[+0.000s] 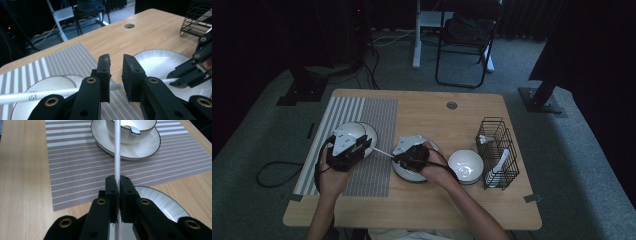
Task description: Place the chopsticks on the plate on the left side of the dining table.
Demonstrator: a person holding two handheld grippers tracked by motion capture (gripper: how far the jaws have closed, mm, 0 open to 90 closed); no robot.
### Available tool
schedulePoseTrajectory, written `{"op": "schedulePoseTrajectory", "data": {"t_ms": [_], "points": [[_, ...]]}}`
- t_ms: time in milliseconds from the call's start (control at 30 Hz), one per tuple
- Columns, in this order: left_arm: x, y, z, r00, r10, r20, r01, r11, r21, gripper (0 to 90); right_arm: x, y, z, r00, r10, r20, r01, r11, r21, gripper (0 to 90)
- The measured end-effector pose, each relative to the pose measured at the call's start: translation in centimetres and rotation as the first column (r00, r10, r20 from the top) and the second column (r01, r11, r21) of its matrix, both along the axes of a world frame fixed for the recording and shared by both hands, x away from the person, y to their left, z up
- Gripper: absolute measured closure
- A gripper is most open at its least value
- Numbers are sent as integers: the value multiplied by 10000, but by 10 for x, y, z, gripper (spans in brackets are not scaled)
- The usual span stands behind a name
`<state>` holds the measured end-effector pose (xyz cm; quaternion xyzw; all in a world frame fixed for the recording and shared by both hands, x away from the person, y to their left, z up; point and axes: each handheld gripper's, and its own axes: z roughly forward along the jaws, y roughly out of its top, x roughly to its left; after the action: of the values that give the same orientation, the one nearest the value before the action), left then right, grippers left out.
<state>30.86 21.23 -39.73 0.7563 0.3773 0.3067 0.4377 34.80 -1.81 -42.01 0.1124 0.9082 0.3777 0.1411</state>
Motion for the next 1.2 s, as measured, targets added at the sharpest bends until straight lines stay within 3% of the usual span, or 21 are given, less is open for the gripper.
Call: {"op": "schedulePoseTrajectory", "data": {"t_ms": [367,800,1200], "points": [[-11,17,-15,9969,781,-52,-781,9969,13,766,11,18,-2,9998,190,-55,-191,9995,-257,867],[-18,25,-32,9901,1405,-67,-1401,9893,417,759,18,42,-7,9985,542,57,-539,9976,-428,866],[-13,33,-55,9824,1797,-513,-1766,9825,595,759,29,67,-25,9954,959,-81,-962,9919,-833,866]]}}
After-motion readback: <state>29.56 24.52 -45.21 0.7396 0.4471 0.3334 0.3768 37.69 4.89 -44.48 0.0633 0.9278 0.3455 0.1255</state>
